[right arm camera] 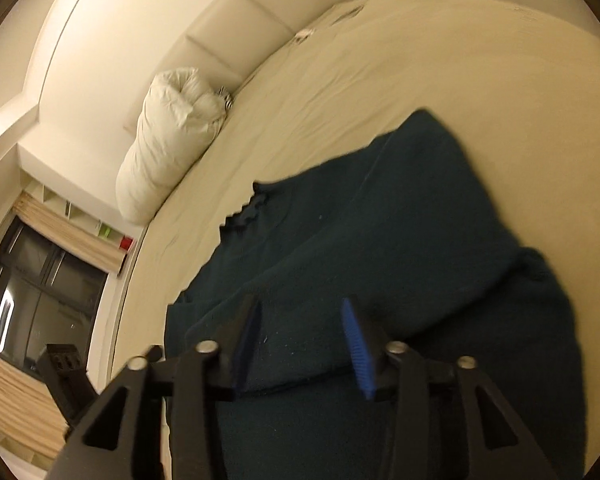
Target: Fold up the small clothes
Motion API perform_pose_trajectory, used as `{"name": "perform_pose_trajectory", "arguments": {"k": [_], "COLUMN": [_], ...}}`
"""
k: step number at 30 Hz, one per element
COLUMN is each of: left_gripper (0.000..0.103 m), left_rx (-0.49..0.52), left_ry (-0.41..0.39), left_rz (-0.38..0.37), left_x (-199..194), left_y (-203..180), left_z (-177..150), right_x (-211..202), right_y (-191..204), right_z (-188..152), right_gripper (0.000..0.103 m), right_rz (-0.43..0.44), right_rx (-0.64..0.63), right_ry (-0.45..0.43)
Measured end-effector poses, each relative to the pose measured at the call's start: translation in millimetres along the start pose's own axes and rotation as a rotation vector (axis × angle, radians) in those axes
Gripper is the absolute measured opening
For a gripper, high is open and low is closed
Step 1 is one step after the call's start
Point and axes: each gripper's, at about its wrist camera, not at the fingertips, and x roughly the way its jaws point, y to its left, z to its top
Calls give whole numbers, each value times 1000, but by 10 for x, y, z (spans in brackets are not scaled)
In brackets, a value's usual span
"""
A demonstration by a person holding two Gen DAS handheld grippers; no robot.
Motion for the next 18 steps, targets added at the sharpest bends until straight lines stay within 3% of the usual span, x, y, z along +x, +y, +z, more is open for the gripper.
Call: {"name": "perform_pose_trajectory", "arguments": {"k": [3, 6, 9, 10, 12, 14, 15, 16, 18], "left_gripper": [1, 1, 1, 1, 1, 1, 1, 1, 1], "left_rx": [54, -14, 20, 39, 36, 7, 5, 3, -16], "left_ry": [99, 68, 66, 65, 62, 59, 56, 52, 48], "left_rz": [109, 71, 121, 141, 159, 162, 166, 164, 132], "left_x": [419, 436, 402, 418, 409, 371, 344, 285, 93], "left_y": [-39, 168, 244, 238, 301, 363, 331, 317, 299], "left_z": [-129, -133, -110, -94, -104, -121, -170, -187, -250], "right_x": [156, 92, -89, -150, -265, -376, -468, -556, -846], "right_y": [-175, -427, -721, -847, -966, -897, -841, -796, -639], "right_z": [9, 7, -7, -25, -75, -141, -196, -240, -370], "right_gripper": [53, 27, 5, 0, 0, 7, 17, 39, 65], "right_rz": [-47, 1, -28, -7, 12, -61, -83, -85, -102], "right_rx": [-14, 20, 81, 130, 173, 128, 98, 84, 18], "right_ry": [26, 17, -37, -46, -61, -55, -55, -53, -87]}}
